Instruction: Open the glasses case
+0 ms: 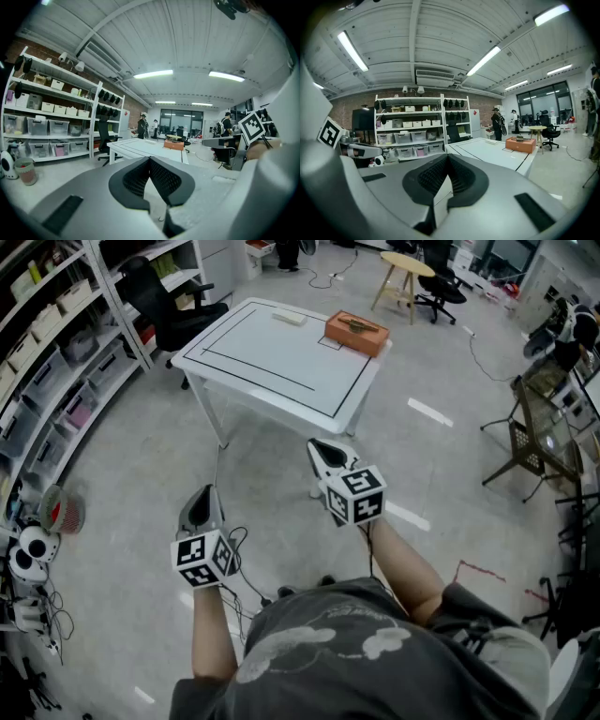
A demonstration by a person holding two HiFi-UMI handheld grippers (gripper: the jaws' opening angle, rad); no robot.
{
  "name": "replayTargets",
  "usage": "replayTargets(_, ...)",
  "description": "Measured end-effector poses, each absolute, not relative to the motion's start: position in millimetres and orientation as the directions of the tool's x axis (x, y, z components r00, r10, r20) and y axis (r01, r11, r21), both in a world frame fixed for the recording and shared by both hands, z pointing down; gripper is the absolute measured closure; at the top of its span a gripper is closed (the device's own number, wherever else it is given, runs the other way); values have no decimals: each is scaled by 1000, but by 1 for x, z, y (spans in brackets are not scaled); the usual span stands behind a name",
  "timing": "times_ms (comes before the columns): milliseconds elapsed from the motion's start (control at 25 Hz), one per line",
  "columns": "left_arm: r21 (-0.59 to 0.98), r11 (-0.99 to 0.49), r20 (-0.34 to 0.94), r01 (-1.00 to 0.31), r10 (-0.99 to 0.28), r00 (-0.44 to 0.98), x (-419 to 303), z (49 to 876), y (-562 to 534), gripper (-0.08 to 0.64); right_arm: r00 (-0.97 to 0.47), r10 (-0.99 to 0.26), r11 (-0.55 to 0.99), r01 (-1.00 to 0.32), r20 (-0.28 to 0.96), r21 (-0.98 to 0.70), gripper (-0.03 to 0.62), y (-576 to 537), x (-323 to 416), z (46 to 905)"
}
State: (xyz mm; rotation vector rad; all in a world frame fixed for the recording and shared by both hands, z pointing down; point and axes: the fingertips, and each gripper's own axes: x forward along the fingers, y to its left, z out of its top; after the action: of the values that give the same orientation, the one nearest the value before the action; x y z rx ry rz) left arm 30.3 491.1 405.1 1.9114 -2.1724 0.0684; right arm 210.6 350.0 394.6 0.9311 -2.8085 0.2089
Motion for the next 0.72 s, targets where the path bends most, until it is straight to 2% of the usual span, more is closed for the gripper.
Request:
replayTargets(320,142,146,215,-979,-970,-114,22,410,507,558,-783,-583,789,-609,217,-77,592,360,201,401)
replayTargets(560,172,153,223,-973,-968,-113,4,426,528,558,-778,-604,765,-627,173,-148,592,368,197,408)
replayTargets(720,204,134,196,-970,-976,-94,-6,426,531,557,-770,-605,760,-634,202,-143,592,365,194,416)
